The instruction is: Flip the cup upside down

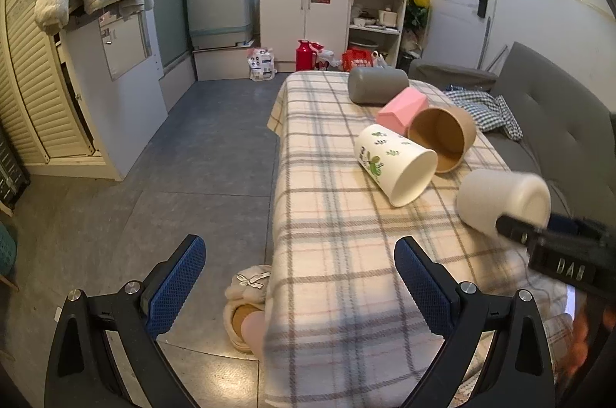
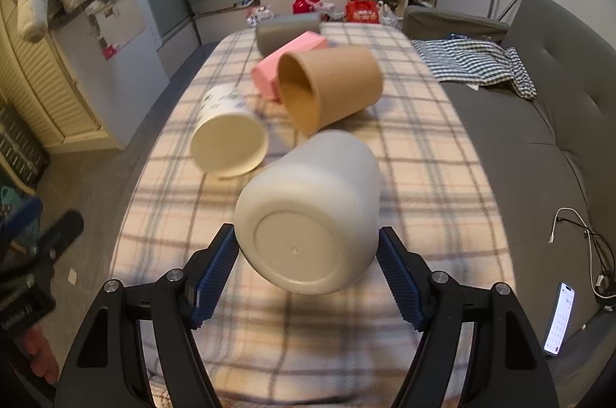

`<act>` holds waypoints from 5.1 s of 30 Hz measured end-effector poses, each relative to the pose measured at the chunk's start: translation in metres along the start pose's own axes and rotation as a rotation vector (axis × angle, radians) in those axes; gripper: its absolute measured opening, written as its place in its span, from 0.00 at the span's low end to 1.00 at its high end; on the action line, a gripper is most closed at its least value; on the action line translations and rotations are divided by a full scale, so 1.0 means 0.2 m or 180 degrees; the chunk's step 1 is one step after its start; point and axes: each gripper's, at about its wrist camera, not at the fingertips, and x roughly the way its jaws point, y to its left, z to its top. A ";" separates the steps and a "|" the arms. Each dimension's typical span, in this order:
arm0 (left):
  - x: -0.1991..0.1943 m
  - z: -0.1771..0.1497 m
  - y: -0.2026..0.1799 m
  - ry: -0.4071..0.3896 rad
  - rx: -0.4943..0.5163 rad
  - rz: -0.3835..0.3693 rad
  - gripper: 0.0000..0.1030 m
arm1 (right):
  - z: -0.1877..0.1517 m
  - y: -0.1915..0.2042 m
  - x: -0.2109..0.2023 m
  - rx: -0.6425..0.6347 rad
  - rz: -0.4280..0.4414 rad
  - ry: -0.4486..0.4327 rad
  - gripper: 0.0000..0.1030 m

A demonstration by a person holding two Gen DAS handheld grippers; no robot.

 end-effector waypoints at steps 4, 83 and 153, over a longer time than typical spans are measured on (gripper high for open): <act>0.01 0.00 -0.06 0.0035 0.0066 -0.0016 0.98 | 0.04 -0.07 -0.01 0.0041 0.0040 -0.0078 0.70; -0.38 -0.02 -0.50 -0.0408 0.0158 -0.0154 1.00 | -0.18 -0.45 -0.53 0.0057 0.0056 -0.0664 1.00; -0.37 -0.02 -0.46 -0.0356 0.0118 -0.0137 1.00 | -0.18 -0.43 -0.52 0.0063 0.0050 -0.0643 1.00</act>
